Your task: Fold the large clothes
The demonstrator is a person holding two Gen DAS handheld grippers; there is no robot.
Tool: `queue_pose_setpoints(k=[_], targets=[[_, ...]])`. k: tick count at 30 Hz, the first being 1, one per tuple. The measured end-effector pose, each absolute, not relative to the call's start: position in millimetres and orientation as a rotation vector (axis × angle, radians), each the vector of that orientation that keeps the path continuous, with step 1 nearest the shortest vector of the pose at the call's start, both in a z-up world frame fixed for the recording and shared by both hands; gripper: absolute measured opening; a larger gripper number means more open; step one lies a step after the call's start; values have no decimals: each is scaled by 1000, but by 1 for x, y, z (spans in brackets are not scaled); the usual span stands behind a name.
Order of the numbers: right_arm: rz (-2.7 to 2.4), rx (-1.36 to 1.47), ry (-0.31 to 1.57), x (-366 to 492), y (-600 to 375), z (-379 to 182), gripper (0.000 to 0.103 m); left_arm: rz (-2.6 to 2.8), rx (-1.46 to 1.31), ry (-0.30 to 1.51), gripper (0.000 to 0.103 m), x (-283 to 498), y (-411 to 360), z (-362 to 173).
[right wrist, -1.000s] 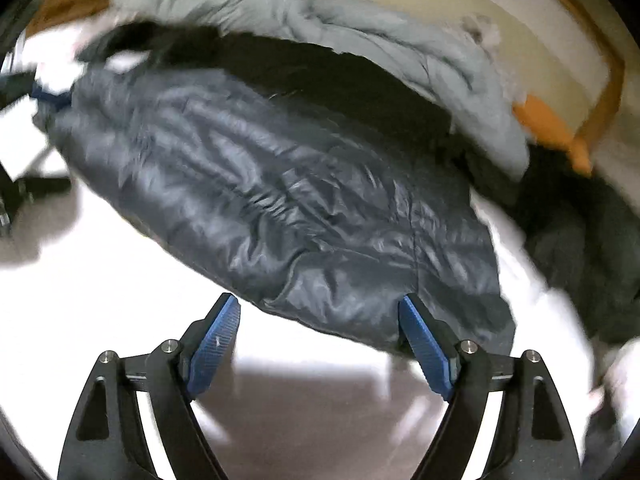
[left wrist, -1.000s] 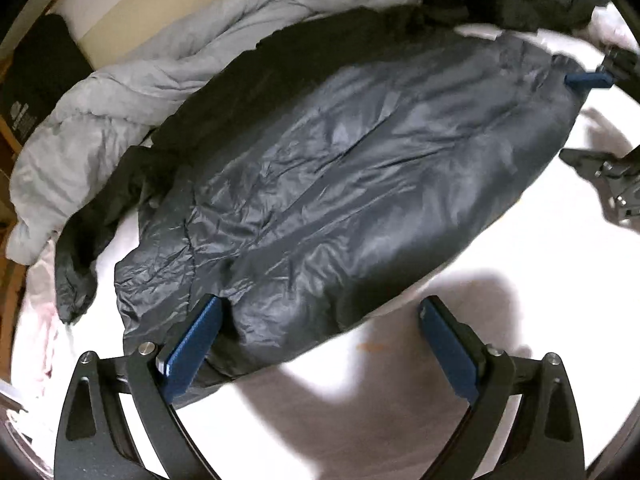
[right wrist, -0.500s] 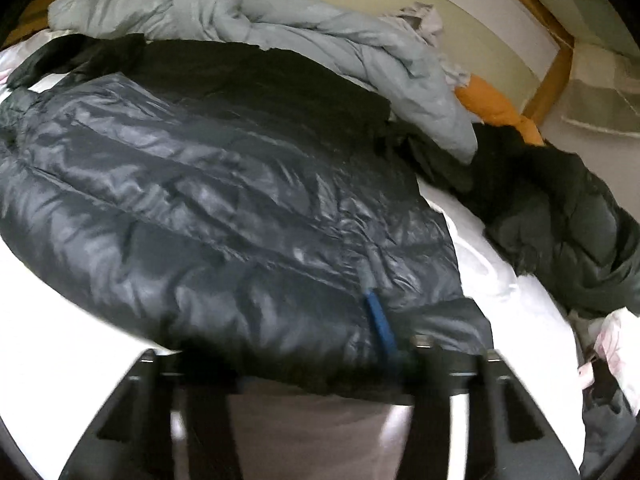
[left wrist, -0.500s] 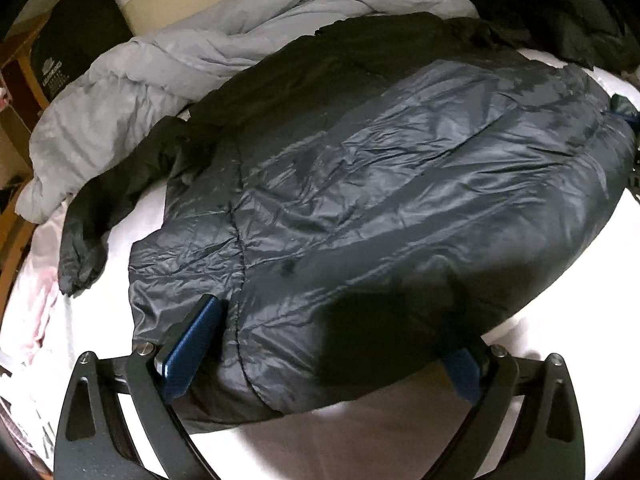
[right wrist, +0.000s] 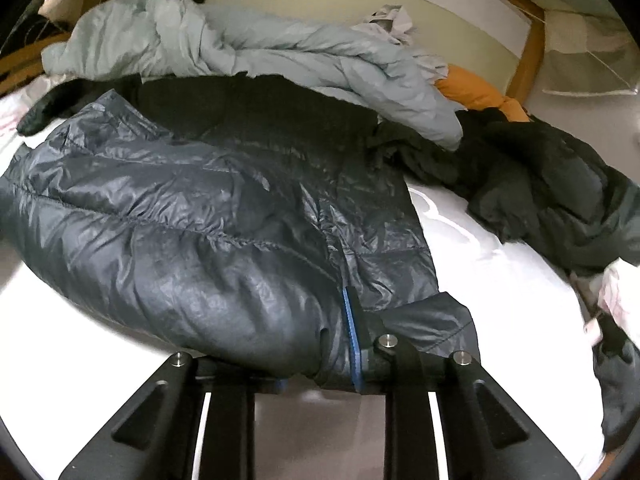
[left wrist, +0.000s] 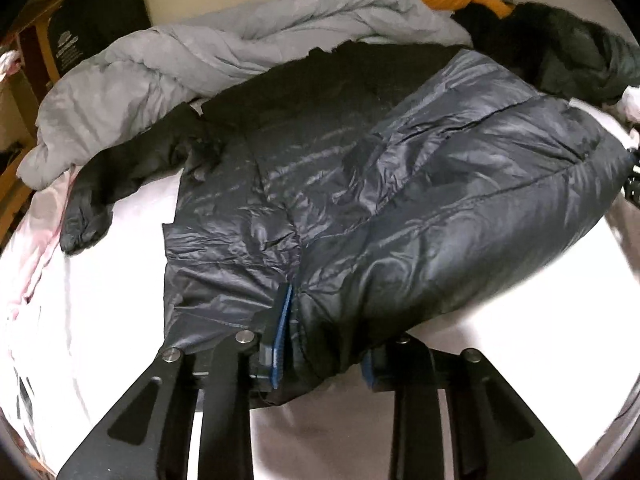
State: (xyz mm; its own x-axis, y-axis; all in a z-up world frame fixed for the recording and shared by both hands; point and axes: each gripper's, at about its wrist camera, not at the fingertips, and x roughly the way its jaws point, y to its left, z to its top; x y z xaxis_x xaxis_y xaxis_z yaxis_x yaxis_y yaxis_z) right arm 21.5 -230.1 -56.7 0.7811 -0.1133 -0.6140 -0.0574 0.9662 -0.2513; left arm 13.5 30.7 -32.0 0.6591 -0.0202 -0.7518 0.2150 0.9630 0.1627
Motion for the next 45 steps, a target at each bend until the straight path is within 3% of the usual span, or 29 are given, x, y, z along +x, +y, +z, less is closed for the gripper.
queue_pose_setpoints(k=[5,7,10,14,16,24,26,27,28,29,33,35,36,45], targets=[[-5,-265,663,-11,-228,-45,23,-145,203,844,30,-7,39,-22],[-11,-286,662,-19,-227,-44,23,-134,215,843,40,-13,39,-21],[-21,-288,674,-19,-228,-45,23,-132,216,837,46,-13,41,-22],[-19,-250,676,-16,-230,-41,23,-146,180,831,45,-13,45,-21],[-7,-251,673,-19,-230,-39,23,-155,178,825,36,-16,45,-16],[87,-194,736,-27,-239,-23,23,-175,174,872,34,-22,47,4],[124,-222,779,-25,-239,-23,23,-169,198,925,41,-19,48,2],[134,-243,804,-23,-238,-24,23,-156,206,961,56,-16,48,-2],[138,-260,827,-22,-238,-26,25,-117,218,999,78,-11,51,-6],[138,-274,845,-20,-239,-28,26,-83,229,1006,84,-9,54,-9],[137,-258,822,-21,-244,-22,35,-87,192,964,85,-9,60,-2],[140,-231,786,-25,-248,-14,51,-103,189,911,86,-15,56,5],[143,-225,771,-27,-248,-11,53,-119,199,887,89,-19,52,8],[105,-188,697,12,-253,16,53,-37,236,740,93,25,42,35]])
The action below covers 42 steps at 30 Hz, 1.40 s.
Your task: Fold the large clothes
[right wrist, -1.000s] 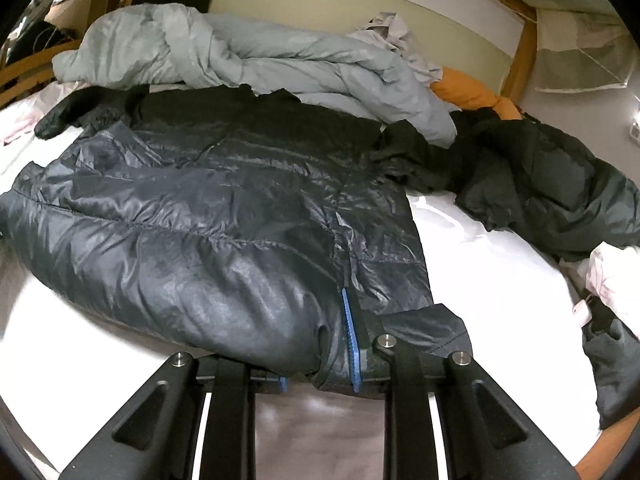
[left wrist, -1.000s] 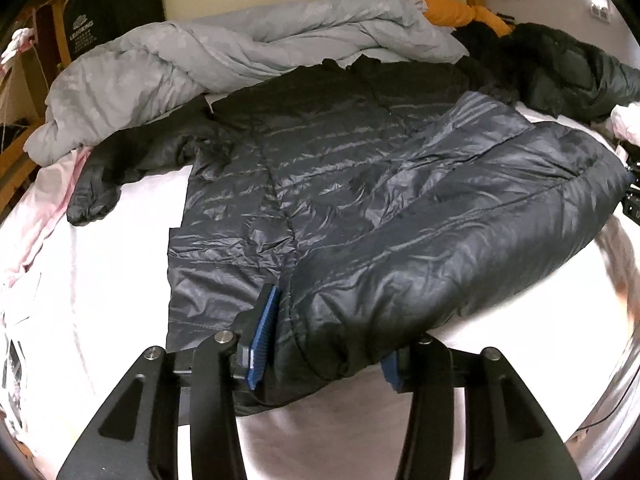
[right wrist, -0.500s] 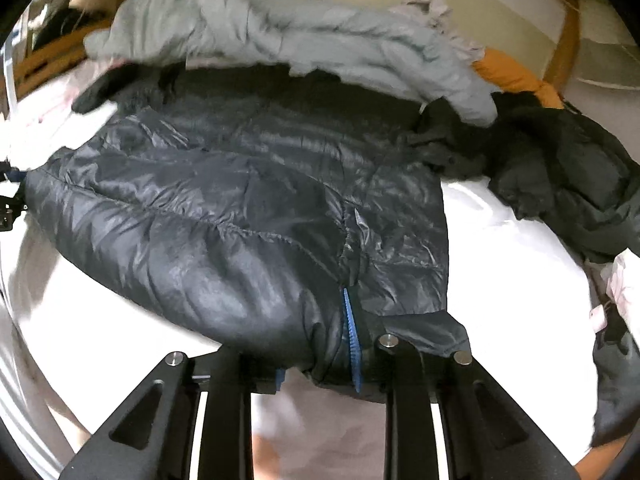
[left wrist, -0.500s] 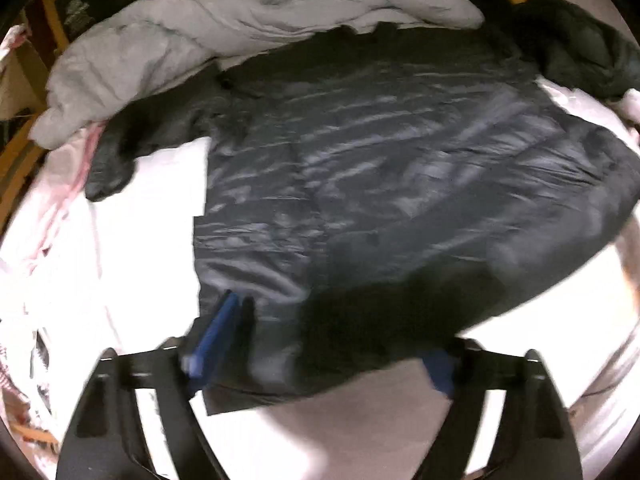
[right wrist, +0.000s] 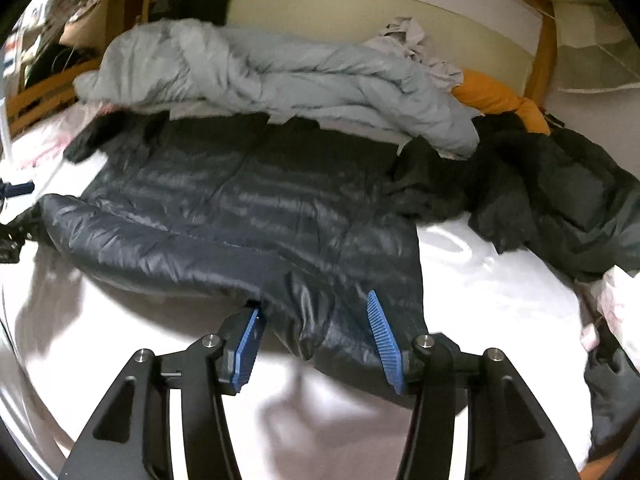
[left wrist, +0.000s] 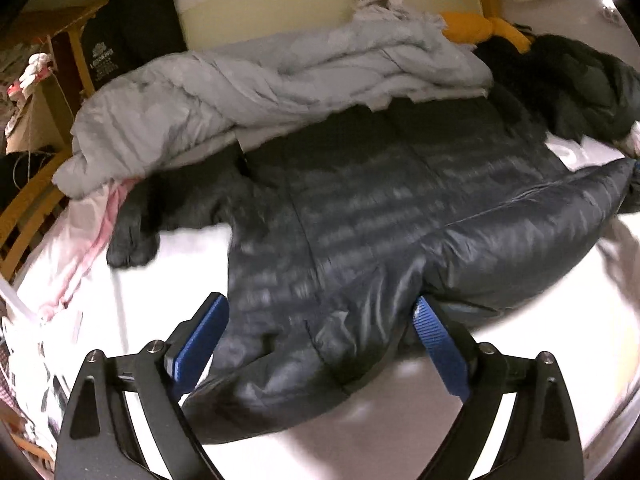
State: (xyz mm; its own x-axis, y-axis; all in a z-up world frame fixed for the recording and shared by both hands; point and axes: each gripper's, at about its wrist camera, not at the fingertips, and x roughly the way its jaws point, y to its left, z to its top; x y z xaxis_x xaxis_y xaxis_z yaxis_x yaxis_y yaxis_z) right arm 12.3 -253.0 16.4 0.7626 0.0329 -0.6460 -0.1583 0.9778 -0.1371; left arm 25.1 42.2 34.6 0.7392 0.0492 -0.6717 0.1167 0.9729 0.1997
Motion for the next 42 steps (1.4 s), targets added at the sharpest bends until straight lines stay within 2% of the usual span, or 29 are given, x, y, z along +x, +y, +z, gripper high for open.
queue_pose_setpoints(k=[9,14,15,30,35,38,42], targets=[[44,-202,686,105,-255,25,54,42,214,604,96,98,64,55],[-6,-176,611,128,-272,21,74,101,179,635,98,119,92,29],[-17,-166,602,129,-276,21,75,120,176,655,98,123,97,21],[-47,93,754,151,-368,-28,76,245,119,834,98,145,130,-25],[118,255,880,159,-379,-54,76,177,-30,881,98,145,145,-32],[215,346,932,159,-381,-68,76,90,-196,962,102,149,159,-43],[226,385,940,161,-381,-80,77,34,-289,1009,101,152,166,-58]])
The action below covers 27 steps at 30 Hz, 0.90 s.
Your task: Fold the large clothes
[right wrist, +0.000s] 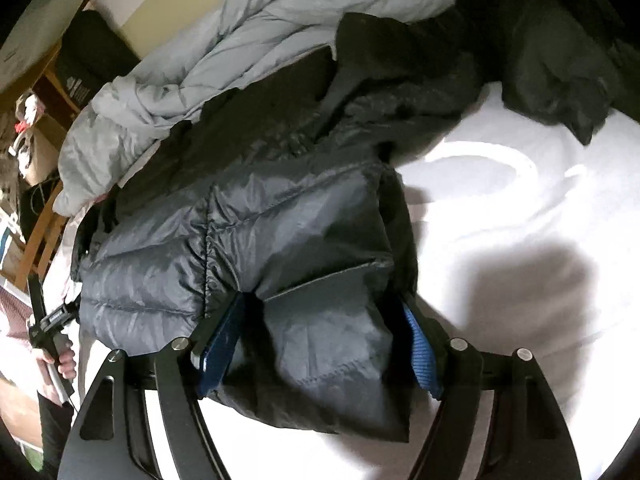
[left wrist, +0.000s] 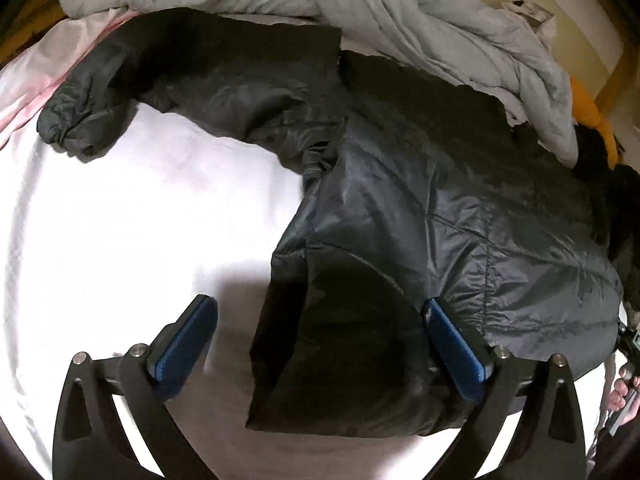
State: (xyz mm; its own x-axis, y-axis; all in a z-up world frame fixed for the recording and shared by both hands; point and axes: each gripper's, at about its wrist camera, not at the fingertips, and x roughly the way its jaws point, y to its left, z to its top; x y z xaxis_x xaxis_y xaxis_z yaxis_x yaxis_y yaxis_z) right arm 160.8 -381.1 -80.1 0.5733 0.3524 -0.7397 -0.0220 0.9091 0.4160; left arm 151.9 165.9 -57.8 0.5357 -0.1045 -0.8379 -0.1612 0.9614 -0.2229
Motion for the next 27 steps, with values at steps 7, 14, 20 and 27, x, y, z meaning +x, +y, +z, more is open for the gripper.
queue_pose_setpoints(k=[7,14,20,27], targets=[[144,323,885,146,-371,-65,11,-82,-225,988,20,131,143,-36],[30,193,827,104,-360,-36,10,-103,-243,1017,27,110,140,-28],[-1,150,805,107,-358,-35,11,-39,-183,957,47,119,147,-25],[-12,163,745,106,-360,-31,16,-41,-195,870,53,117,162,-7]])
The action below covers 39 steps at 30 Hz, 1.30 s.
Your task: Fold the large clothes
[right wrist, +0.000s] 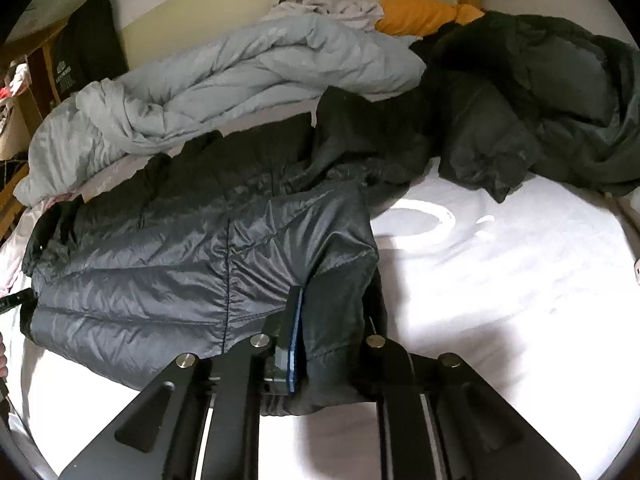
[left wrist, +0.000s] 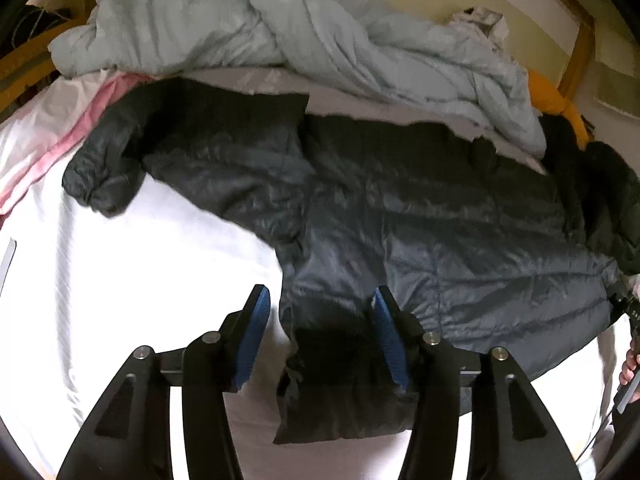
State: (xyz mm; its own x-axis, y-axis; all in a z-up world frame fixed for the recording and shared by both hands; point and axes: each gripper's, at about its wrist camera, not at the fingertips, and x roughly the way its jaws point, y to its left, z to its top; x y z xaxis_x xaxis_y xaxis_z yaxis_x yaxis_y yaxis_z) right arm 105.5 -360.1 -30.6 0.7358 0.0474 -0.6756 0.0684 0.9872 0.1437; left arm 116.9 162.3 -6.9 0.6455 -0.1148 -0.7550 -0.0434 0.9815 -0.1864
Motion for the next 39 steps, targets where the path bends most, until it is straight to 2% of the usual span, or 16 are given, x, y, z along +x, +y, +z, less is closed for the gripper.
queue_pose_setpoints(k=[5,7,8,11,15,16,20,24,26,27,28,29,30,39], targets=[[-25,138,665,96,-357,-17,17,-9,-192,794,58,119,181,12],[-27,141,639,92,-357,-12,17,1,-193,753,71,127,194,20],[-28,147,621,90,-358,-9,17,13,-193,736,71,133,203,23],[-66,138,559,82,-362,1,25,170,-239,692,75,143,244,23],[-119,125,485,74,-370,15,41,291,-370,727,75,159,310,7],[-125,136,474,74,-373,18,49,324,-398,734,75,162,327,1],[-140,158,473,76,-381,18,50,335,-601,776,75,170,376,-28],[-145,149,489,81,-380,15,50,286,-718,804,74,176,388,-53],[-135,144,494,82,-378,14,50,282,-711,799,70,179,386,-55],[-131,138,497,82,-377,13,50,283,-694,796,59,180,381,-54],[-129,128,500,83,-375,12,50,272,-676,791,27,184,377,-53],[-130,116,502,83,-374,11,50,244,-666,784,9,185,375,-53],[-132,109,501,82,-373,11,50,215,-660,779,3,187,371,-51],[-143,132,493,80,-376,14,50,-19,-349,488,2,157,268,42]])
